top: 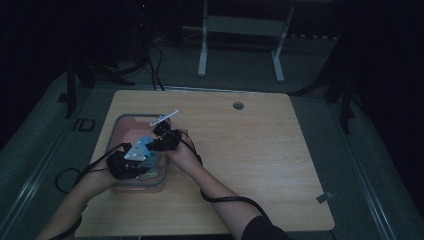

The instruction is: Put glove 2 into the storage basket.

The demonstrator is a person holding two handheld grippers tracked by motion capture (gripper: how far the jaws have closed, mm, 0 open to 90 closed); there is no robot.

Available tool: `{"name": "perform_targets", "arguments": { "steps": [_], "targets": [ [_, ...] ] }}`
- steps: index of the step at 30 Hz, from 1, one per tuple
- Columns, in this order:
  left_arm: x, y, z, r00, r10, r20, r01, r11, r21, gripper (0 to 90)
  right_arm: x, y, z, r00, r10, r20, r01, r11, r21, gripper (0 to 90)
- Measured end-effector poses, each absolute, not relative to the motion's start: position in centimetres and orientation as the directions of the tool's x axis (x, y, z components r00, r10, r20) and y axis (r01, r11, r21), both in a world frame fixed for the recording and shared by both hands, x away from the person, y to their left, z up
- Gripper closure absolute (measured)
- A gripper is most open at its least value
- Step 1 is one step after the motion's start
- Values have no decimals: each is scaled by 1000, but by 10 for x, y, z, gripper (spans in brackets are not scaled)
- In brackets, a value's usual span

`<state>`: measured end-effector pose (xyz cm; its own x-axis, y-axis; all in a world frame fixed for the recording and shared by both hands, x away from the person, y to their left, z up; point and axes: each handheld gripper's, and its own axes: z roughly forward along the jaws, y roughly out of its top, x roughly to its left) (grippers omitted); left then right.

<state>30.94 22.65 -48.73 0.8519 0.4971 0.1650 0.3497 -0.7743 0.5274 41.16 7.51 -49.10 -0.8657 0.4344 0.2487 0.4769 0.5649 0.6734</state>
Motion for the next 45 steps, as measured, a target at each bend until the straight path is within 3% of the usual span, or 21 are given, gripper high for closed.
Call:
{"name": "perform_targets", "arguments": {
  "steps": [6,9,10,12,20,24,31,45],
  "targets": [
    [313,226,-493,855,499,143,365,-773,520,733,411,82,-495,-867,448,217,468,584,664,761],
    [314,225,-494,859,496,128,374,-777,506,658,411,82,-496,-867,446,220,469,585,662,719],
    [314,225,-493,860,492,132,371,-782,500,624,411,83,-495,-867,443,227,471,583,662,637],
    [313,225,-491,853,505,133,380,-776,504,546,412,82,-496,-867,442,230,473,583,661,561],
    [311,240,-477,787,614,60,458,-646,610,243,414,72,-485,-878,413,241,455,563,690,288],
    [310,244,-473,755,655,43,484,-599,638,139,412,65,-477,-884,390,258,445,536,717,190],
    [307,235,-465,751,660,16,467,-548,694,27,403,50,-466,-912,332,242,396,552,734,158],
    [293,188,-449,822,570,-13,342,-476,810,27,389,-7,-466,-917,334,219,375,533,758,155]
  ]
}}
